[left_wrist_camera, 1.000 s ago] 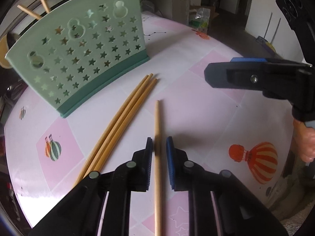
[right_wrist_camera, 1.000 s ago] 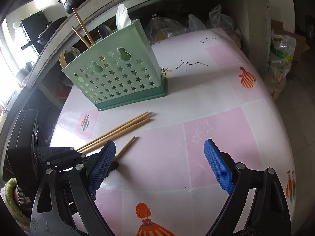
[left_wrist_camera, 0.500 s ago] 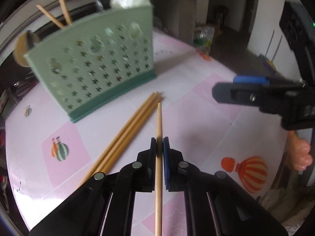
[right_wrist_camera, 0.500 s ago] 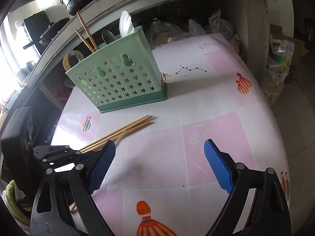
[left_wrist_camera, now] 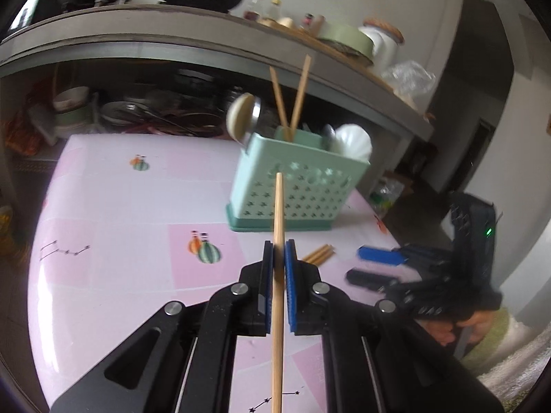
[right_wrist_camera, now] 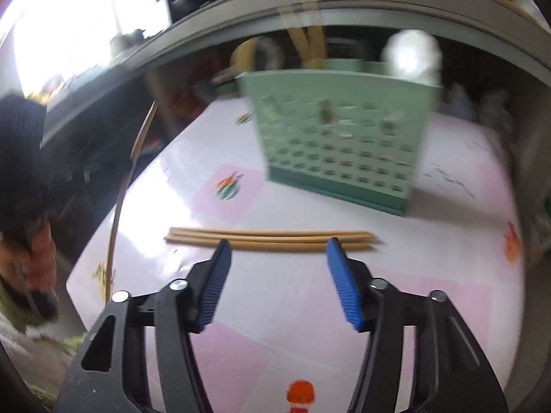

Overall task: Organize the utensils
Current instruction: 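Lift the chopstick with the left tool while the right tool grasps a chopstick from the pile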

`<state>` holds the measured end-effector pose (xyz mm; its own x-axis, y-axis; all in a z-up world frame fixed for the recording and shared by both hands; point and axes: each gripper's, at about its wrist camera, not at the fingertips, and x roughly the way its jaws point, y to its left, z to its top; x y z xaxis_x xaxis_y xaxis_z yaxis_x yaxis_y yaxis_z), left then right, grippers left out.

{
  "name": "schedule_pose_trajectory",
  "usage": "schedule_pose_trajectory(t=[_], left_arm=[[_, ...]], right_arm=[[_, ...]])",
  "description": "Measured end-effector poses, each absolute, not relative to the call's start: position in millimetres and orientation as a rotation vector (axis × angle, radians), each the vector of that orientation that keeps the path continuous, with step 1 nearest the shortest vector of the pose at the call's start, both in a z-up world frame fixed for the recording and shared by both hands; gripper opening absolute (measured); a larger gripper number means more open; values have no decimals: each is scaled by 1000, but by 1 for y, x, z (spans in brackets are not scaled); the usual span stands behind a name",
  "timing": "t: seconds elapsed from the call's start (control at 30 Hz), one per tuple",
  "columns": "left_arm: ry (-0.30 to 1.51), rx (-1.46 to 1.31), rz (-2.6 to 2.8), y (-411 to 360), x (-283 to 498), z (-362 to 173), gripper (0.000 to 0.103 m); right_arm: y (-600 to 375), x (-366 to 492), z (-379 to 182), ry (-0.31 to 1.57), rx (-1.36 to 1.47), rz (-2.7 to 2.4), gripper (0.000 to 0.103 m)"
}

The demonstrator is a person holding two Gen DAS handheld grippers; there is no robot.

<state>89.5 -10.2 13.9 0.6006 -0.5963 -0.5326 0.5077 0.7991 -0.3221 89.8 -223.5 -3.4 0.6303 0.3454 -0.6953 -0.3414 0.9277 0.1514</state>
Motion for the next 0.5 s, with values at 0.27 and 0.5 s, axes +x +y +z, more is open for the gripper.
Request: schedule_pose_trajectory(t=[0.27,0.5], left_arm=[[633,-164,-556,22,77,25,6],[630,-184,-526,33,81,24,6]], right_arm=[[-136,111,-28,806,-423,750,32],[-108,125,-48,792,-586,812,29]])
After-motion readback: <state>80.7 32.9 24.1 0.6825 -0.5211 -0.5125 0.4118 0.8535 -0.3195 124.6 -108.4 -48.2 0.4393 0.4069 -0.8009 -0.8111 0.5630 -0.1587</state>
